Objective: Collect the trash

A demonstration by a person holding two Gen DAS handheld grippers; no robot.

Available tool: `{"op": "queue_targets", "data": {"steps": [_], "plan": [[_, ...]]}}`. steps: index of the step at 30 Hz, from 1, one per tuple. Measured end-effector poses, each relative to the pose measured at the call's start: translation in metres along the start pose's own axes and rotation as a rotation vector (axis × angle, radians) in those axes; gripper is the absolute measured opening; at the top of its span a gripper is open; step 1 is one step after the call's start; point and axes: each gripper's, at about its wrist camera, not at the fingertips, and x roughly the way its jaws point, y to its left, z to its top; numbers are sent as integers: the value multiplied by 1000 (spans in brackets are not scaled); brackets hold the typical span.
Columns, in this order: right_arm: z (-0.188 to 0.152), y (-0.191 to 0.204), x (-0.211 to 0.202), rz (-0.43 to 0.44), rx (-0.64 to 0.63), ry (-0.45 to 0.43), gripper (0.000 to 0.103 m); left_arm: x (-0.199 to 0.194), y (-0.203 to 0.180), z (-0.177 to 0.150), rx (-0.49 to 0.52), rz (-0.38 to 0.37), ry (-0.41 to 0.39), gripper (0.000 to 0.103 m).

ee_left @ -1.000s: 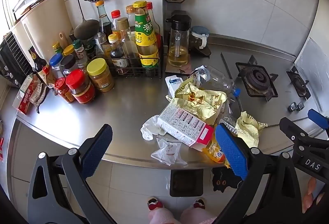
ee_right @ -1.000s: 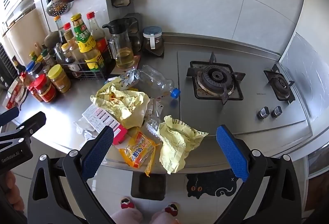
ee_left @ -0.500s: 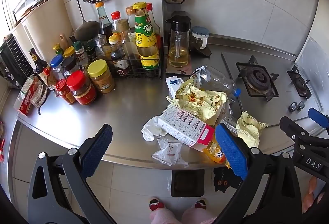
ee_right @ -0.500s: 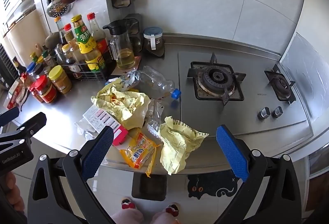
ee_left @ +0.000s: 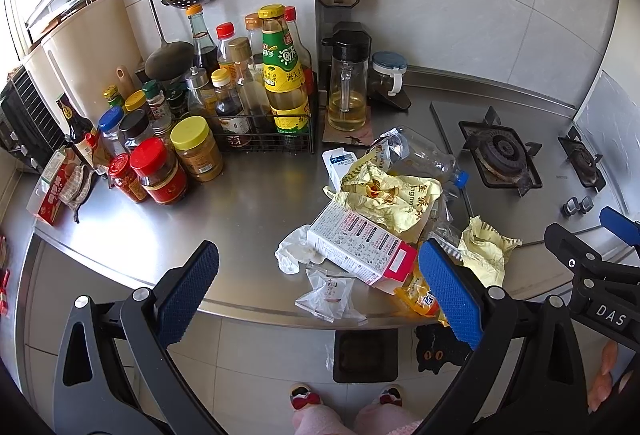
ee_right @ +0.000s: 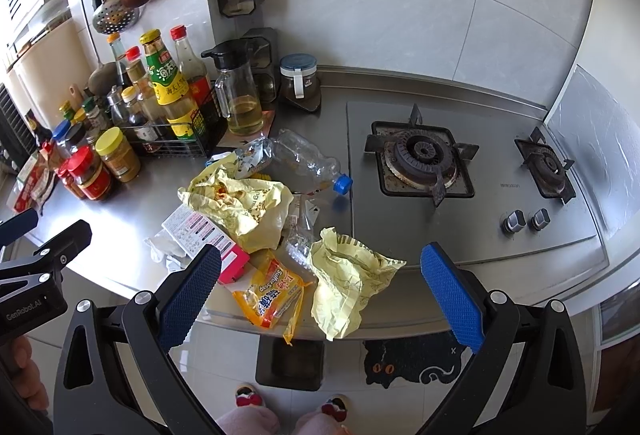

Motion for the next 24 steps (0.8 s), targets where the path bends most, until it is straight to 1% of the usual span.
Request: {"op": "queue_targets", "data": {"steps": [24], "plan": [[3,0,6,-3,-2,1,100,8,-1,3,3,7,5,95]]}}
